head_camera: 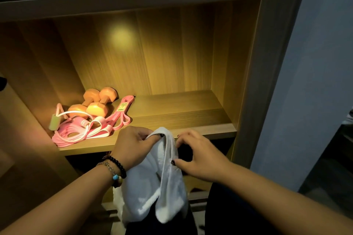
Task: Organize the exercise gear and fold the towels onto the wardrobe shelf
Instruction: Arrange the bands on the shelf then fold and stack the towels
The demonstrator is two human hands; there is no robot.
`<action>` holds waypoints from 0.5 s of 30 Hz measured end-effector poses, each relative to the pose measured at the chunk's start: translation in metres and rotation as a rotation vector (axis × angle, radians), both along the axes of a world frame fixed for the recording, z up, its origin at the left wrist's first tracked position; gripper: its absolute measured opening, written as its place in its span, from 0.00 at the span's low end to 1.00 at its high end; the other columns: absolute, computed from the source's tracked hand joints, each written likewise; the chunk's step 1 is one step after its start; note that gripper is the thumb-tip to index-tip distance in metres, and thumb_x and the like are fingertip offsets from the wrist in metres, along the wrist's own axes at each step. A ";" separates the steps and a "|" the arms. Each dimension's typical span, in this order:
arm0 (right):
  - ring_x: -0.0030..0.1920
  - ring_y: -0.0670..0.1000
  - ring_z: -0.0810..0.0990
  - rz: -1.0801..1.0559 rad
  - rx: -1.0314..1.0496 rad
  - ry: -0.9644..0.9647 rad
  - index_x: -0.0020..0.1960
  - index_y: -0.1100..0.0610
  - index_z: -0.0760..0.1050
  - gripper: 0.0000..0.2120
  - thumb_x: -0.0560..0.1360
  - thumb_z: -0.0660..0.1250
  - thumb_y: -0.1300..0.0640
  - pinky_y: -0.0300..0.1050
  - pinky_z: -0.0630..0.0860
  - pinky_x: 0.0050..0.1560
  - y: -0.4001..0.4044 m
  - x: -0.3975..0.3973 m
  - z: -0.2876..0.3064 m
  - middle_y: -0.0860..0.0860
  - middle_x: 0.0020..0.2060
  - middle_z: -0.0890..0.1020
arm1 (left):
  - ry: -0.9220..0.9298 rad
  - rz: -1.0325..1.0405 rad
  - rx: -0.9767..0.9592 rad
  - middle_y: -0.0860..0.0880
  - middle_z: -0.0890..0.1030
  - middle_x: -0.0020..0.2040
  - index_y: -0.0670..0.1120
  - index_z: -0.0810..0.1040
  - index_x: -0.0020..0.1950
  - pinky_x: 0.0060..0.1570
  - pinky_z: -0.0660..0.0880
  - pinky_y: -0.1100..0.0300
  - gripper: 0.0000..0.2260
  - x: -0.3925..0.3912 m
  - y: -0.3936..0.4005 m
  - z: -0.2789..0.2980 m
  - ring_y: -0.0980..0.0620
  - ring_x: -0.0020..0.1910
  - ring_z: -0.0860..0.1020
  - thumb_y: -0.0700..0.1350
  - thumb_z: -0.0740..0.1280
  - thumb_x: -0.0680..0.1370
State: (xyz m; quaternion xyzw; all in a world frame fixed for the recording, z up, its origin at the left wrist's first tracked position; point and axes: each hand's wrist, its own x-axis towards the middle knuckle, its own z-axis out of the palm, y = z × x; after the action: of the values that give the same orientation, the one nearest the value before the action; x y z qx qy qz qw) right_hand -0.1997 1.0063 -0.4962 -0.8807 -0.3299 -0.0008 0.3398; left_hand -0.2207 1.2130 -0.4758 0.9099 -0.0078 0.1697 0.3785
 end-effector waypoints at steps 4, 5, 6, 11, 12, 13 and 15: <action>0.52 0.44 0.74 -0.066 0.111 -0.012 0.55 0.46 0.69 0.18 0.69 0.69 0.42 0.48 0.76 0.53 0.018 -0.010 -0.020 0.40 0.54 0.68 | 0.000 0.022 -0.063 0.44 0.81 0.29 0.49 0.84 0.32 0.29 0.65 0.67 0.11 -0.004 0.006 0.000 0.60 0.26 0.69 0.47 0.72 0.74; 0.52 0.45 0.75 -0.079 0.160 -0.030 0.56 0.47 0.68 0.18 0.70 0.69 0.43 0.48 0.76 0.52 0.022 -0.013 -0.023 0.41 0.55 0.68 | 0.003 0.022 -0.072 0.44 0.81 0.30 0.49 0.85 0.33 0.29 0.66 0.67 0.10 -0.004 0.007 0.000 0.59 0.27 0.70 0.47 0.72 0.74; 0.52 0.46 0.75 -0.091 0.192 -0.052 0.57 0.47 0.68 0.18 0.72 0.68 0.45 0.48 0.77 0.52 0.027 -0.016 -0.024 0.41 0.56 0.67 | 0.004 0.022 -0.078 0.43 0.82 0.31 0.48 0.85 0.34 0.30 0.67 0.64 0.09 -0.004 0.007 -0.001 0.57 0.29 0.72 0.47 0.72 0.74; 0.49 0.49 0.76 -0.112 0.129 -0.124 0.56 0.51 0.70 0.10 0.76 0.63 0.51 0.48 0.77 0.47 0.038 -0.016 -0.026 0.44 0.62 0.65 | -0.009 0.017 -0.100 0.46 0.83 0.32 0.48 0.86 0.35 0.35 0.74 0.52 0.08 -0.003 0.005 -0.004 0.50 0.30 0.76 0.48 0.72 0.74; 0.49 0.50 0.77 -0.113 0.099 -0.115 0.56 0.51 0.71 0.09 0.76 0.62 0.53 0.49 0.77 0.47 0.037 -0.013 -0.028 0.45 0.62 0.66 | -0.013 0.017 -0.091 0.46 0.83 0.32 0.48 0.86 0.35 0.36 0.74 0.52 0.08 -0.003 0.005 -0.004 0.47 0.31 0.77 0.47 0.72 0.74; 0.50 0.52 0.77 -0.117 0.049 -0.092 0.55 0.52 0.72 0.09 0.75 0.61 0.54 0.51 0.77 0.47 0.035 -0.010 -0.030 0.46 0.60 0.68 | -0.014 0.018 -0.087 0.46 0.83 0.32 0.49 0.86 0.35 0.35 0.74 0.53 0.08 -0.003 0.006 -0.005 0.47 0.31 0.78 0.47 0.72 0.74; 0.49 0.55 0.77 -0.161 -0.097 -0.021 0.53 0.55 0.74 0.09 0.75 0.59 0.56 0.53 0.77 0.48 0.027 -0.001 -0.033 0.50 0.54 0.72 | -0.010 0.018 -0.094 0.47 0.84 0.32 0.49 0.86 0.35 0.34 0.73 0.54 0.09 -0.004 0.008 -0.005 0.52 0.31 0.77 0.48 0.72 0.74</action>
State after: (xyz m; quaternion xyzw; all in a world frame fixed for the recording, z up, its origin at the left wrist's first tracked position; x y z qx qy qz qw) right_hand -0.2009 1.0336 -0.5296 -0.9198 -0.2614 -0.0212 0.2920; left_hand -0.2250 1.2207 -0.4812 0.8904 0.0063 0.1777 0.4190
